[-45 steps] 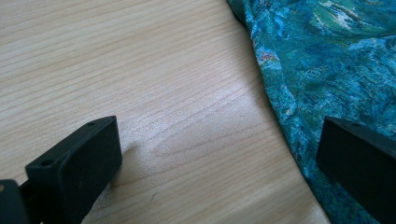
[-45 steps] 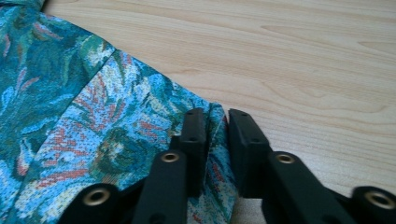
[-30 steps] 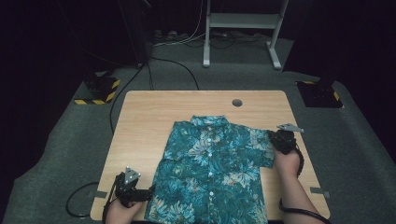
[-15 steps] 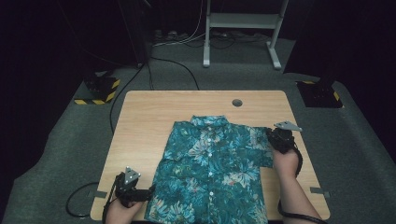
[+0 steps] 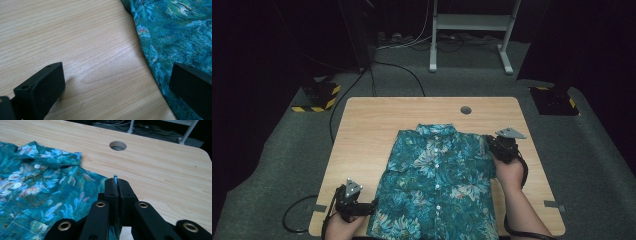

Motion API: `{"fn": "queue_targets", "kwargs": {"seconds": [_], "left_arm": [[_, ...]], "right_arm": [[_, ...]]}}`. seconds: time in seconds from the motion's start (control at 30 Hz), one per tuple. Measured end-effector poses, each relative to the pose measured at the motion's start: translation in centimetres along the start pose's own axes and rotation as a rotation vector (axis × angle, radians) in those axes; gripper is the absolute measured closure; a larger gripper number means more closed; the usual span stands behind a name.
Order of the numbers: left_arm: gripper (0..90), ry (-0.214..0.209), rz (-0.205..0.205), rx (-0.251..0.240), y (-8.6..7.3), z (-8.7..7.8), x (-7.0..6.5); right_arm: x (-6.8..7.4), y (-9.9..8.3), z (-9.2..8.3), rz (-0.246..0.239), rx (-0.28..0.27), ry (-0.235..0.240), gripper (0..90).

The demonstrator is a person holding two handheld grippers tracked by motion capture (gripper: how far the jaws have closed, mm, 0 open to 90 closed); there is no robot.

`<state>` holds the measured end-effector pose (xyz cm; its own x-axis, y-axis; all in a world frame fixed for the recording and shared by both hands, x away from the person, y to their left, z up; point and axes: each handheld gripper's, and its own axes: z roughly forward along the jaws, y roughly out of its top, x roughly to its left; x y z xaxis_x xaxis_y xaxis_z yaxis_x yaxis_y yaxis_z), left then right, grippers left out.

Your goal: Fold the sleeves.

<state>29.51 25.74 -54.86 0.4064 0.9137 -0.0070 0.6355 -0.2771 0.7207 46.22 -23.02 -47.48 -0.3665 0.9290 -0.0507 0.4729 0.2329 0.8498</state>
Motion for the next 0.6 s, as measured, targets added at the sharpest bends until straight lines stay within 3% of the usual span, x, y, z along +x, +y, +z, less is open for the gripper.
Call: {"fn": "queue_targets", "kwargs": {"seconds": [0.6], "left_arm": [[0.7,-0.004,0.0,0.0,0.0,0.0,0.0]], "right_arm": [[4.0,0.2,0.9,-0.058,0.006,0.069,86.4]]}}
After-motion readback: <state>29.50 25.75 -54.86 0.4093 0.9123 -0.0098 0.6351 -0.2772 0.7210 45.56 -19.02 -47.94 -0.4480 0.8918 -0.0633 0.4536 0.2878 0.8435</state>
